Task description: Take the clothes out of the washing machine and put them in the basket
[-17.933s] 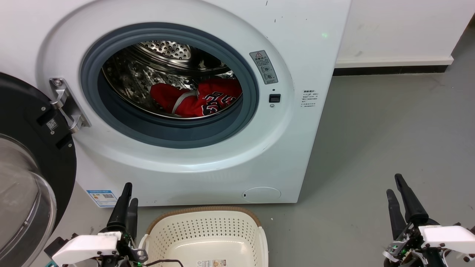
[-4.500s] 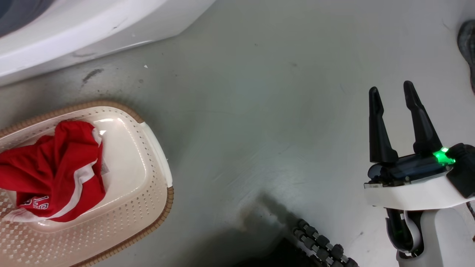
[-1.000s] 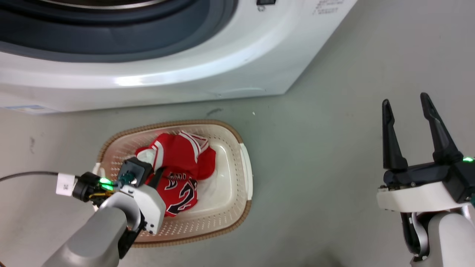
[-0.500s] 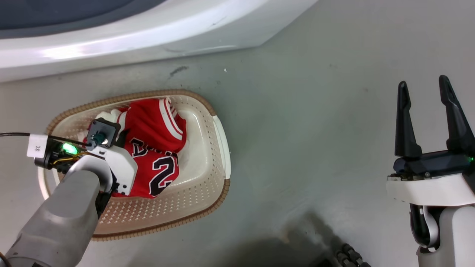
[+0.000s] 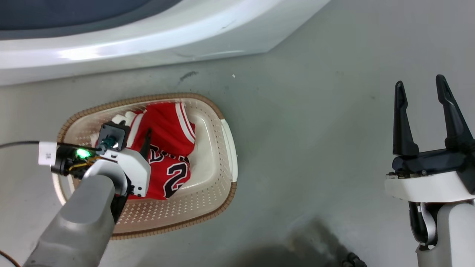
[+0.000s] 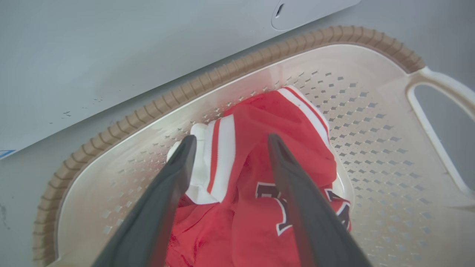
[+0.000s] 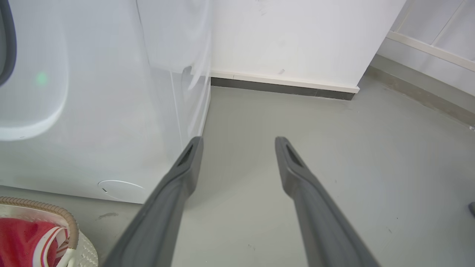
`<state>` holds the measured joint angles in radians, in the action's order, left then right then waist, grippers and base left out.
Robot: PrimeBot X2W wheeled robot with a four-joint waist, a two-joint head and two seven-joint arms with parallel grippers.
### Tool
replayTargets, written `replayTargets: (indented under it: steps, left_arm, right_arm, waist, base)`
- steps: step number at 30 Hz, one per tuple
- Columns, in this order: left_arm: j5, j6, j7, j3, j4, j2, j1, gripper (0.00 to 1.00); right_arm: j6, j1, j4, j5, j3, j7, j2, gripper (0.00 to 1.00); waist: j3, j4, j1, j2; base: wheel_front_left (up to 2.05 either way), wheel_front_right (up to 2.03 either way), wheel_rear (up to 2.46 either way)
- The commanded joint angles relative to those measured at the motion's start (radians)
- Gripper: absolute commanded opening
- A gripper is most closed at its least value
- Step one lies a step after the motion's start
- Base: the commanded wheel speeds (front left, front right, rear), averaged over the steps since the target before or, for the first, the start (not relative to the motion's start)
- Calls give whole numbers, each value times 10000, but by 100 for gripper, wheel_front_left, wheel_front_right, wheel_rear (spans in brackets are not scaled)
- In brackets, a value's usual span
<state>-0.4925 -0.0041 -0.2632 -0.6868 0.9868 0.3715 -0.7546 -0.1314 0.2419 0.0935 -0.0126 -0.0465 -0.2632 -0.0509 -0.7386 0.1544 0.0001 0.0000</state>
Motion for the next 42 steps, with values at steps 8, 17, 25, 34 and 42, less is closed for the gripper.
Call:
replayTargets:
  steps: [8, 17, 25, 34, 42]
  left_arm:
    - [415, 251, -22, 1861, -1707, -158, 1380, 100]
    - [1544, 521, -23, 4000, -4470, -302, 3829, 100]
    - [2609, 609, -24, 5396, -6961, -810, 5791, 100]
    - [3625, 679, -22, 5978, -8920, -1421, 7689, 100]
    - [4266, 823, -22, 6185, -9894, -1979, 8920, 100]
  right_arm:
    - [14, -277, -644, -524, -167, -24, 13, 100]
    - [14, -1360, -1233, -632, -266, -23, 13, 100]
    - [14, -2082, -1417, -560, -316, -23, 14, 100]
    - [14, -2833, -1539, -395, -163, -23, 14, 100]
    - [14, -3148, -1469, -185, -195, -23, 14, 100]
  waist:
    - [2300, -724, -1, 0]
    - [4931, -1262, -1, 0]
    - [6265, -1665, -1, 0]
    - [7258, -1756, -1, 0]
    - [7511, -1583, -1, 0]
  base:
    - [0, 0, 0]
    - [0, 0, 0]
    - [0, 0, 0]
    - [0, 0, 0]
    - [0, 0, 0]
